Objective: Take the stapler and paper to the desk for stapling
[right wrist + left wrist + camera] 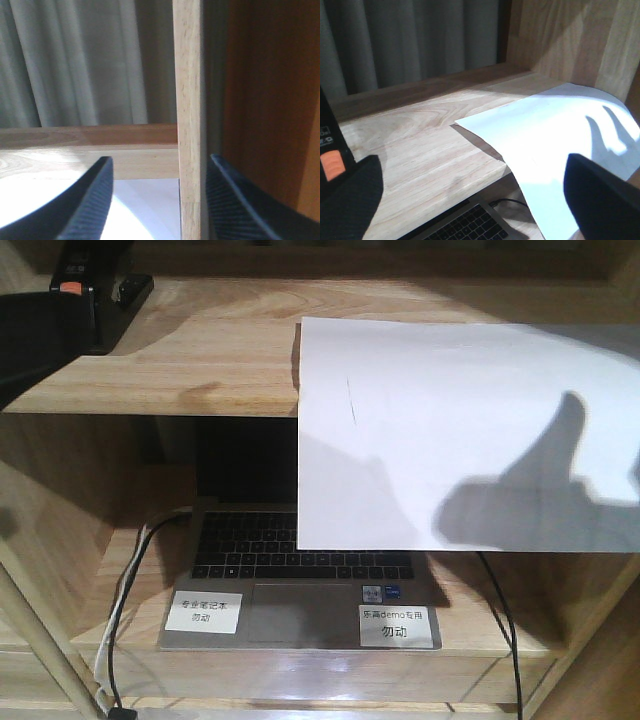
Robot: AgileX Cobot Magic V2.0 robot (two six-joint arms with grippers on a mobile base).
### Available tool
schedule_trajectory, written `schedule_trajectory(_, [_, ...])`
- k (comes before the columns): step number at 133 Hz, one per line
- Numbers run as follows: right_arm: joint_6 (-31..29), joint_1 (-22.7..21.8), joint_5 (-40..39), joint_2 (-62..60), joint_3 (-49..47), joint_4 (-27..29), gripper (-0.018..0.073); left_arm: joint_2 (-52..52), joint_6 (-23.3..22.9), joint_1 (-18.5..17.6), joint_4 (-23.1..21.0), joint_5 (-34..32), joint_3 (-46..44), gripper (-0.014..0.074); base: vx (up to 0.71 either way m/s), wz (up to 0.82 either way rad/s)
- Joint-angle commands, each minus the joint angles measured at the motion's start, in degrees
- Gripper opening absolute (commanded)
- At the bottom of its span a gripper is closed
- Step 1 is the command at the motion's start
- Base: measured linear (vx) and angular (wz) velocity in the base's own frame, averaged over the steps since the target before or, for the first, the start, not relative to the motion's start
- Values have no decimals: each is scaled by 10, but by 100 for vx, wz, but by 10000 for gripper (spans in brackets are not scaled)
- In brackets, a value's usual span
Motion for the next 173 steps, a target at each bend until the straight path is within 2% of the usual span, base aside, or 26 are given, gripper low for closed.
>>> schedule_trajectory(1, [-5,-1,-41,6,-13,-5,370,20,-69,-5,44,-25,-37,680,0,0])
schedule_trajectory(2, [-5,-1,-41,6,-13,-5,370,25,-81,-5,60,-21,-42,680,0,0])
schedule_trajectory(16, [-5,-1,-41,6,-13,-5,363,69,-168,-5,150,15,-96,680,0,0])
schedule_trajectory(26, [-5,-1,-41,6,-13,-5,363,108,-207,-5,200,35,-141,680,0,0])
schedule_trajectory(43, [-5,-1,-41,6,-13,-5,363,177,-236,-5,237,84,-216,680,0,0])
schedule_trajectory(64, [-5,-1,-41,6,-13,-5,363,266,-266,-5,285,189,-327,680,0,0])
schedule_trajectory(78, [-5,-1,-41,6,-13,-5,363,317,-265,-3,295,236,-393,680,0,0])
schedule_trajectory(103, [-5,-1,-41,6,-13,-5,363,379,-265,27,299,301,-476,680,0,0])
schedule_trajectory(122, [-5,-1,-41,6,-13,-5,363,398,-261,51,291,301,-489,680,0,0])
schedule_trajectory(142, [-5,-1,-41,6,-13,-5,363,411,-259,80,253,300,-489,675,0,0])
schedule_trajectory(173, [-5,-1,-41,6,-13,-5,363,432,-219,110,213,300,-489,652,0,0])
